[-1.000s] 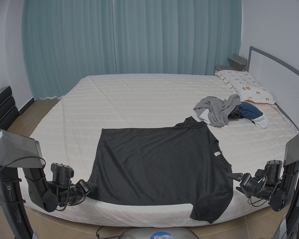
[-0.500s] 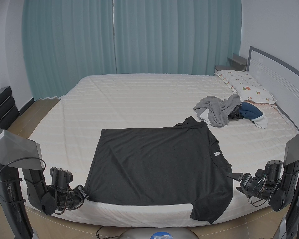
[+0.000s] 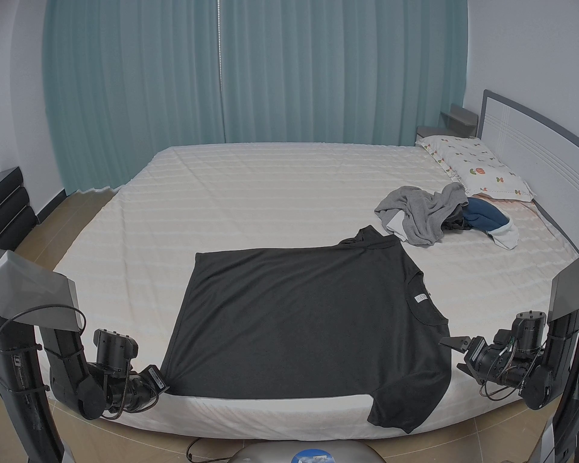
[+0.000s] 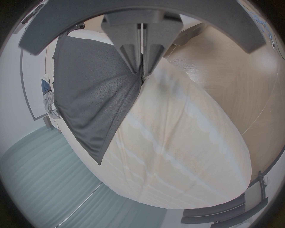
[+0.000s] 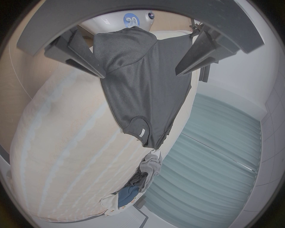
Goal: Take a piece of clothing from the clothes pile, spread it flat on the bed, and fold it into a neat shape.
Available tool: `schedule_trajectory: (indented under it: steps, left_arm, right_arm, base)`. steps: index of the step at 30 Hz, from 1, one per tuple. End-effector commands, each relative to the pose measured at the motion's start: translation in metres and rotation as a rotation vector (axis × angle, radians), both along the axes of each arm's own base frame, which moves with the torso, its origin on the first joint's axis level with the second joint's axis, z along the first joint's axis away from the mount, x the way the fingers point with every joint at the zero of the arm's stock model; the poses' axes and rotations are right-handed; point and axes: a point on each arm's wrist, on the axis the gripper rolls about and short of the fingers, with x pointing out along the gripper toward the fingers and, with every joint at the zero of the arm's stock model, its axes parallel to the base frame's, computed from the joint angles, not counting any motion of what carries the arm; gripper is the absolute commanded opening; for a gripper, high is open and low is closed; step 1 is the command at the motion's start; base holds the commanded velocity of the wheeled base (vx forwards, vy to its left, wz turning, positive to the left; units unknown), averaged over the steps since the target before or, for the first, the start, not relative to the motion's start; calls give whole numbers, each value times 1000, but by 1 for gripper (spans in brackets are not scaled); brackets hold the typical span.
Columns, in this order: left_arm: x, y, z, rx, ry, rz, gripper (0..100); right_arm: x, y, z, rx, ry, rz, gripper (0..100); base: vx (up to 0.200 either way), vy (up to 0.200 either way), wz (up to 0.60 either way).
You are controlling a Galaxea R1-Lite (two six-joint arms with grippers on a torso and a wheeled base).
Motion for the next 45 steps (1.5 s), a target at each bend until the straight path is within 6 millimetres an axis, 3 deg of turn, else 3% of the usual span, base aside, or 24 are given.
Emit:
schedule_trajectory:
  steps: [1, 6, 7, 18, 31, 36, 45]
  left_arm:
    - [-2, 0, 0, 0, 6, 0, 0]
    - [-3, 0, 0, -2, 7, 0, 0]
    - [-3, 0, 0, -2, 7, 0, 100]
    - [8, 6, 8, -46, -84, 5, 100]
    - [15, 16, 14, -83, -195, -314, 100]
    - [30, 14, 5, -76, -200, -333, 100]
    - [19, 13, -6, -31, -156, -397, 100]
  right_arm:
    - [0, 0, 0, -1, -7, 2, 100]
    - [-1, 1, -1, -4, 0, 8, 100]
    - [-1, 1, -1, -5, 0, 10, 100]
    - [-1, 2, 0, -4, -4, 13, 100]
    - [-3, 6, -5, -2, 21, 37, 100]
    - [-3, 7, -5, -2, 23, 42, 100]
    - [-3, 8, -5, -2, 24, 43, 100]
  base:
    - [0, 0, 0]
    - [0, 0, 0]
    - [0, 0, 0]
    - [0, 0, 0]
    - [0, 0, 0]
    - [0, 0, 0]
    - [0, 0, 0]
